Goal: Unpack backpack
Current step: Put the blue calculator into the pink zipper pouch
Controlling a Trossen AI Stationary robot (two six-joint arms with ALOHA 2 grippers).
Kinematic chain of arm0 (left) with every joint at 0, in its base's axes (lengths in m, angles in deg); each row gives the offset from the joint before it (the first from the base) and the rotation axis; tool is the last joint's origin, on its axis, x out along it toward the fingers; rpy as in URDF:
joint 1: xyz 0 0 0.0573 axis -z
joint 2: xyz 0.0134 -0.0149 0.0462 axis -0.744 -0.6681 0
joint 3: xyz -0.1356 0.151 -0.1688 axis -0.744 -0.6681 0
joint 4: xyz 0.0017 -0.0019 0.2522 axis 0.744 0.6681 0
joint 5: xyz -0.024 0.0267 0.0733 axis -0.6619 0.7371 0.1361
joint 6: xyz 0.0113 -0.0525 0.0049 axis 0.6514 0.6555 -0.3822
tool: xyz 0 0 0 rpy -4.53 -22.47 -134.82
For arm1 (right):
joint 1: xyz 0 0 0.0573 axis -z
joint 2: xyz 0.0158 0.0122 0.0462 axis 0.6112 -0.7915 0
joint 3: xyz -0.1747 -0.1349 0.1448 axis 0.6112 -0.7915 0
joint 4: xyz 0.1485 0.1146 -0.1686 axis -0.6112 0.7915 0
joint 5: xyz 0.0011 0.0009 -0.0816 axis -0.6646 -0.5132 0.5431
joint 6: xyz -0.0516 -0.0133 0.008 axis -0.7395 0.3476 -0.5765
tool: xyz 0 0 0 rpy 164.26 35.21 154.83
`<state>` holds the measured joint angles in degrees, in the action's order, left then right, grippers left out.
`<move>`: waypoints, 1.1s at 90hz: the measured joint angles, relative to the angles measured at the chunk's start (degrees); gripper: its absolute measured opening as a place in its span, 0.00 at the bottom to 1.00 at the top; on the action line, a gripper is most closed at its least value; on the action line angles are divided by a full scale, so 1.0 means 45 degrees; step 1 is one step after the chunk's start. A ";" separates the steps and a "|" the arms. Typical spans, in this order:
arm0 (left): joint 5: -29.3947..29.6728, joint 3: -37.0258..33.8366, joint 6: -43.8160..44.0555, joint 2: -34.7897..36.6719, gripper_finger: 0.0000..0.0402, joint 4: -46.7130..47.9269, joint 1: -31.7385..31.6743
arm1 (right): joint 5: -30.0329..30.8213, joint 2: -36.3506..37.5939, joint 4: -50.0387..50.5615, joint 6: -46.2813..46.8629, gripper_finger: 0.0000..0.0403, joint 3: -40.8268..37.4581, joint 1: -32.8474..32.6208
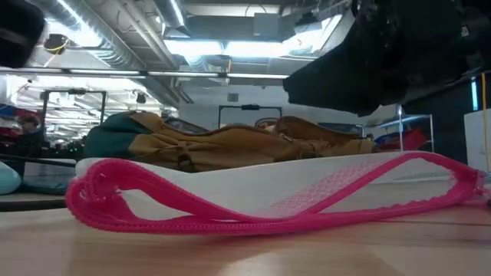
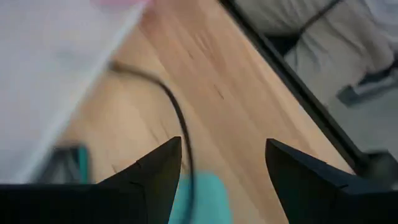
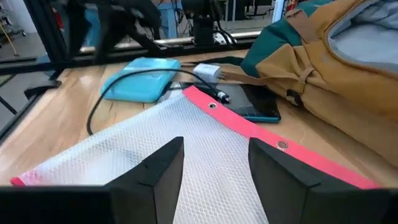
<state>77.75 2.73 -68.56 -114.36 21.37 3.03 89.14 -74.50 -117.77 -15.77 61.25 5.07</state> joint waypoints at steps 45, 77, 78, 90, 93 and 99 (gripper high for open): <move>0.1433 0.0628 0.5756 -0.1329 0.54 0.4147 0.2069 | 0.0005 0.0000 0.0350 0.0526 0.41 -0.0004 0.0000; 0.2769 0.0715 0.5655 -0.3109 0.54 0.3035 0.2133 | 0.0010 0.0000 0.0436 0.0536 0.41 -0.0004 0.0000; 0.2805 0.0715 0.5627 -0.3156 0.54 0.2947 0.2133 | 0.0010 0.0000 0.0435 0.0536 0.41 -0.0004 0.0000; 0.3012 0.0825 0.5110 -0.3412 0.54 0.2373 0.2214 | 0.0010 0.0000 0.0429 0.0580 0.41 -0.0004 0.0000; 0.3052 0.0894 0.4966 -0.3408 0.54 0.2429 0.2267 | 0.0010 0.0000 0.0428 0.0602 0.41 -0.0004 0.0000; 0.3131 0.1031 0.4678 -0.3399 0.54 0.2541 0.2374 | 0.0010 0.0000 0.0424 0.0645 0.41 -0.0004 0.0000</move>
<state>91.84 7.36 -47.51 -129.66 32.81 13.72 89.18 -74.50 -115.86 -12.87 61.23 5.07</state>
